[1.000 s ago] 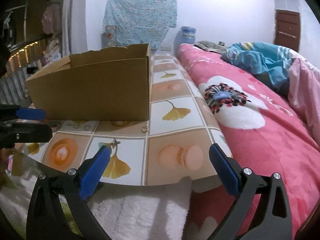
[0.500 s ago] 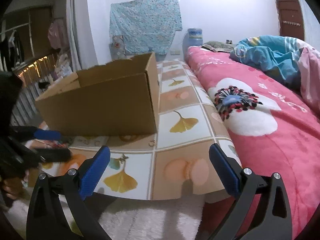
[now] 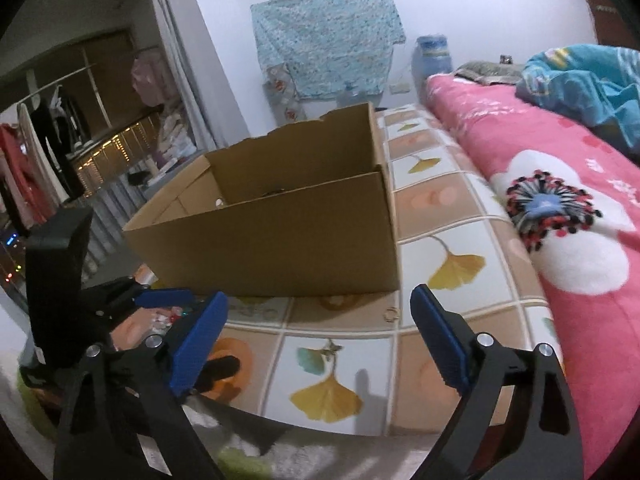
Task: Organize jewelry
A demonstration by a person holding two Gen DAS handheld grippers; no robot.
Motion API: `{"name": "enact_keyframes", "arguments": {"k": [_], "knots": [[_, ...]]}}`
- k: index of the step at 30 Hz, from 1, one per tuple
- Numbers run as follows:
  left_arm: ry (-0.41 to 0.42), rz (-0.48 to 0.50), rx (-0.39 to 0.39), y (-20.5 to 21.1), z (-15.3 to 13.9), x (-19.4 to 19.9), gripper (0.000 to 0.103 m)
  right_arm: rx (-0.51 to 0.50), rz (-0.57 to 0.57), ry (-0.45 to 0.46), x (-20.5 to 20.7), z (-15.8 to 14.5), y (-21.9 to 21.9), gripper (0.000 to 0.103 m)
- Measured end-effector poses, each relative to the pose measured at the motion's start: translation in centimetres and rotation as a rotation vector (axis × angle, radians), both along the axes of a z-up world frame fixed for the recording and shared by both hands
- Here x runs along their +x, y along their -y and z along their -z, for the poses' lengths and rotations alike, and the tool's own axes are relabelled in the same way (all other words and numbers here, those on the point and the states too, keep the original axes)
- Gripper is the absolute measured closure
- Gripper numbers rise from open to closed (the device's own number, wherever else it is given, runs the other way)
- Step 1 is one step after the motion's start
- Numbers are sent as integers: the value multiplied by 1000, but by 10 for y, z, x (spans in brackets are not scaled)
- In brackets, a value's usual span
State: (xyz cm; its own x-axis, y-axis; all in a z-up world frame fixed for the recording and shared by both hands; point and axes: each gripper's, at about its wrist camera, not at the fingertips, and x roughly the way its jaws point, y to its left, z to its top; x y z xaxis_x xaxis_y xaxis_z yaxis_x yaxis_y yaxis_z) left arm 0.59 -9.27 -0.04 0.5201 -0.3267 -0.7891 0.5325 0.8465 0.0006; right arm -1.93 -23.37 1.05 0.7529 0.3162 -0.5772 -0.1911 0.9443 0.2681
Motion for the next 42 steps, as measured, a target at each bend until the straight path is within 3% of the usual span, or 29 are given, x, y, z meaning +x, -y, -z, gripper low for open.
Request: {"name": "enact_keyframes", "arguments": {"k": [6,12,15,33,39,42], "knots": [[22,-9,52,0,5,5,31,49,-33,-53,12,5,-8,34],[53,-65,65,-8,2,17,41,105,-14,-111,25,12,-12,55],[45,-74,48,-15,2,21,44,124,-2,-128,30,15,-13,60],[52,-114,75,-14,5,36,45,152,33,-122,47,17,-14,62],[57,-114,61,-16,3,34,45,137,40,-102,29,17,-6,61],[68,-85,51,-13,0,27,45,114,56,-103,9,20,5,55]]}}
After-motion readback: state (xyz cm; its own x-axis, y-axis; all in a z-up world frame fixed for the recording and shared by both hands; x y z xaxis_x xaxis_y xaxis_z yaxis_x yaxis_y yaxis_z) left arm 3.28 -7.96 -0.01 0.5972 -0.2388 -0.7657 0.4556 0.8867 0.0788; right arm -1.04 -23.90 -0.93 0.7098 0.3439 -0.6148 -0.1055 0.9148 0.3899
